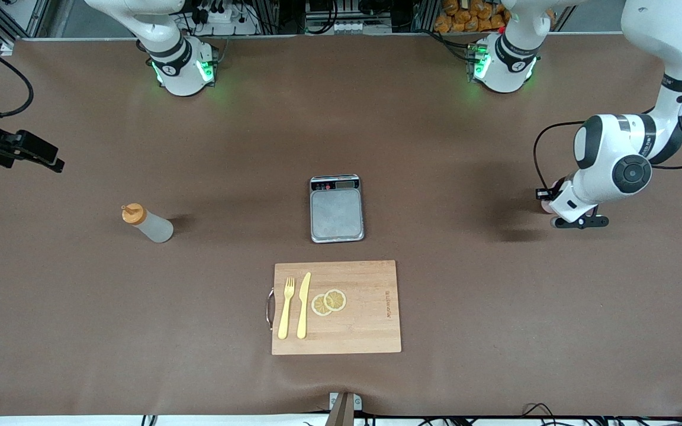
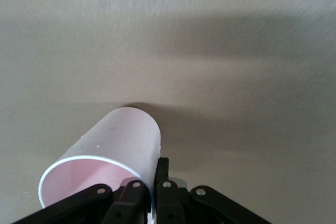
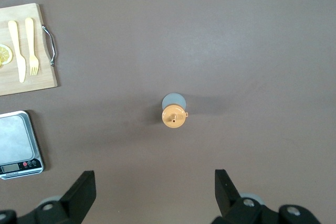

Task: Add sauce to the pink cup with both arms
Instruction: 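Carry the pink cup with the left gripper over the silver scale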

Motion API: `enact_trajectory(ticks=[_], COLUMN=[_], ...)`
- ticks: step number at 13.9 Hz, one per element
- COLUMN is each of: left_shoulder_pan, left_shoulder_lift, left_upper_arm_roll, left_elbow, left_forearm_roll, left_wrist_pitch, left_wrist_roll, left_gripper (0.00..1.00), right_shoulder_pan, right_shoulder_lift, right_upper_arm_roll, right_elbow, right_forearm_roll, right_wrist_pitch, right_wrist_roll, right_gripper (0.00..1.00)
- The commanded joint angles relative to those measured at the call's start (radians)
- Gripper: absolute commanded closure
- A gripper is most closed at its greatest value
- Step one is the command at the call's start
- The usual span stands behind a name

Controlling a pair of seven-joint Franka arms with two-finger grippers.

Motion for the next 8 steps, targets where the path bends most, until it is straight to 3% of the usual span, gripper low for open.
enact_trajectory(ticks=[1,3,8], left_shoulder_pan=[-0.016,-0.016,-0.036], left_shoulder_lift=[-0.084,-0.082,-0.052], left_upper_arm_roll=[-0.045,-0.137,-0.341], left_elbow=[0.043,0.127,0.241], left_forearm_roll=[0.026,0.025,0.022], left_wrist_pitch=[-0.088,-0.196,-0.274], left_wrist_roll=[-0.076,-0.150,-0.343], left_gripper=[1.00,1.00,1.00], right_shoulder_pan=[-0.018,-0.018,-0.019], right_shoulder_lift=[0.004,0.004,0.010], right_upper_arm_roll=[0.011,0.011,0.011], right_elbow=[0.008,0.008,0.008], right_forearm_roll=[0.016,0.016,0.016], right_wrist_pitch=[-0.007,-0.007,-0.007], right_wrist_roll=[0.009,0.009,0.007], right_gripper=[0.00,0.00,0.00])
